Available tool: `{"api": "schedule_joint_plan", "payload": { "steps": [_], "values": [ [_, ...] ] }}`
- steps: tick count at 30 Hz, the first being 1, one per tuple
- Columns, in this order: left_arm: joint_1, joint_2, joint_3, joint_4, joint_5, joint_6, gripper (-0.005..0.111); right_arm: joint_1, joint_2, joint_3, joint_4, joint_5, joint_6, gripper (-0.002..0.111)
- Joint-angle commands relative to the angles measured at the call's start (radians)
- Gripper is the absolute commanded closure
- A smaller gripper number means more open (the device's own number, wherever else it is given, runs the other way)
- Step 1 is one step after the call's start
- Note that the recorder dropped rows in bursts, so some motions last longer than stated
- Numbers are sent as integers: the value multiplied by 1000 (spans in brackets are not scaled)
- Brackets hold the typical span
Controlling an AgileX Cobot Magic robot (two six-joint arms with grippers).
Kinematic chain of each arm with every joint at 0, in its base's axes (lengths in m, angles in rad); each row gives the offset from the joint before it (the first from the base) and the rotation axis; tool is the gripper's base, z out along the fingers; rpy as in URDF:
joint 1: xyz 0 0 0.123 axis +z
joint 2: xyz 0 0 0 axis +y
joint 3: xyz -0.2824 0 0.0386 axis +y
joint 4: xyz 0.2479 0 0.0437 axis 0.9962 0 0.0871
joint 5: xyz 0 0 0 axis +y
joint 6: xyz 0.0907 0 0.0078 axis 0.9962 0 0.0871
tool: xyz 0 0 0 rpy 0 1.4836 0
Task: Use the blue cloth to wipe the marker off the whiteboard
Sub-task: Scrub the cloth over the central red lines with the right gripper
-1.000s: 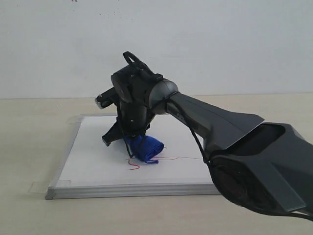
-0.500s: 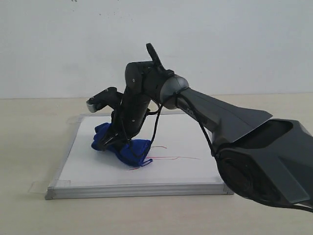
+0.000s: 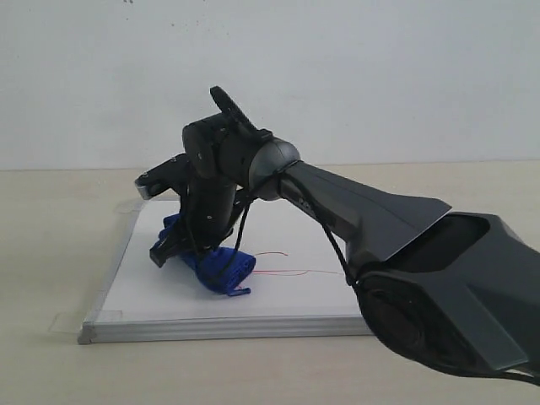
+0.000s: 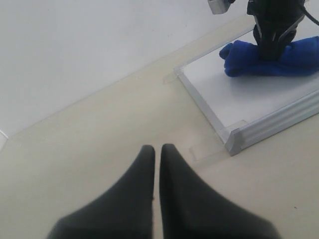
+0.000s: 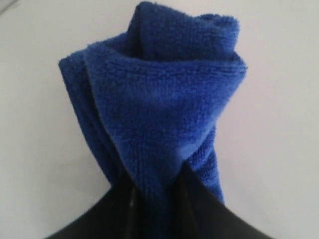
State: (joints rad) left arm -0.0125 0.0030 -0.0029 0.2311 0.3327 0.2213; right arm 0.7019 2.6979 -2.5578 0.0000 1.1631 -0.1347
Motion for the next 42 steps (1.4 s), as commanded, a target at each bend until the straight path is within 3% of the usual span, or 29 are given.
{"api": "schedule_joint_plan", "payload": {
  "steps": [1,10,14,21,26,30,33,37,42],
  "values": [
    [2,-3,3,-2,-3,5,103,-45,33,57,-174,58,73,109],
    [2,-3,3,-2,-3,5,103,-15,23,75,302,58,-197,109],
    [2,-3,3,-2,-3,5,103,4,-14,75,228,58,-180,109],
    [2,-3,3,-2,-3,5,103,-26,-77,115,-96,58,-29,109],
    [2,-3,3,-2,-3,5,103,-87,-118,197,-139,58,56,109],
    [2,-3,3,-2,-3,5,103,-104,-120,202,-123,58,80,109],
    [2,-3,3,-2,-3,5,103,-93,-120,202,0,58,14,109],
    [2,-3,3,-2,-3,5,103,-39,-120,202,151,58,-120,109],
    [2,-3,3,-2,-3,5,103,38,-120,202,158,58,-212,109]
  ]
}}
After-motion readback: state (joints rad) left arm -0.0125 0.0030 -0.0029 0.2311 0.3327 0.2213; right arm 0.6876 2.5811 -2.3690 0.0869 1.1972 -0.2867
